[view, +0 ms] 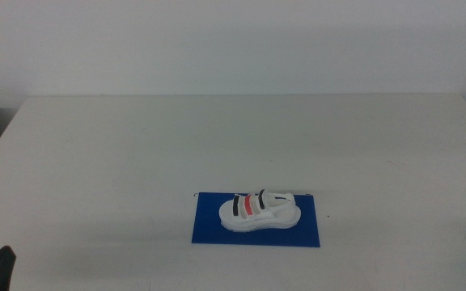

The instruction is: Use one arm to grab the shoe from the table and place it on the mat.

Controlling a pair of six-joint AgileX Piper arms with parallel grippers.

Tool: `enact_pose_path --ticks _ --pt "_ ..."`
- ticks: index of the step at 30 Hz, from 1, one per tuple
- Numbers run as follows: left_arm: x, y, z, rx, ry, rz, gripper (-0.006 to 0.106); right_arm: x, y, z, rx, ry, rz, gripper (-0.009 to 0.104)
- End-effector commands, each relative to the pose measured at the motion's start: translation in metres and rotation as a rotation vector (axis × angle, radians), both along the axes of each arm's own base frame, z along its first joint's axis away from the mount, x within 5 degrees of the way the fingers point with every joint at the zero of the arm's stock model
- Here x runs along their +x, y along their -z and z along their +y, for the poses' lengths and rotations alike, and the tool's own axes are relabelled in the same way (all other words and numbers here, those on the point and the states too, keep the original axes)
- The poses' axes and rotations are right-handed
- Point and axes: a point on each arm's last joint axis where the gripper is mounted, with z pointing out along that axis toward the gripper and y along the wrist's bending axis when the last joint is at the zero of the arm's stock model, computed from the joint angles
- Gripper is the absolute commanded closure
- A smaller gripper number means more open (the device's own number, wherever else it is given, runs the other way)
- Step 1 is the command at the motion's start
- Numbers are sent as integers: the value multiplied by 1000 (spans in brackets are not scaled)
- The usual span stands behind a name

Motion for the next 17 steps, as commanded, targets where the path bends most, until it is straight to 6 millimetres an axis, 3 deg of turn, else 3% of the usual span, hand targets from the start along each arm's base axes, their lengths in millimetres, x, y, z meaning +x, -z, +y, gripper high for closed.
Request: enact_pose_path --ticks 1,10,17 --pt "0 -6 0 -18 -1 -84 7 -1 -10 -1 -1 6 -116 19" --pt "0 -6 0 -18 -1 -84 7 6 19 1 0 0 -113 19" --pt "0 -6 0 -18 -1 -84 7 6 19 1 -2 1 -103 19"
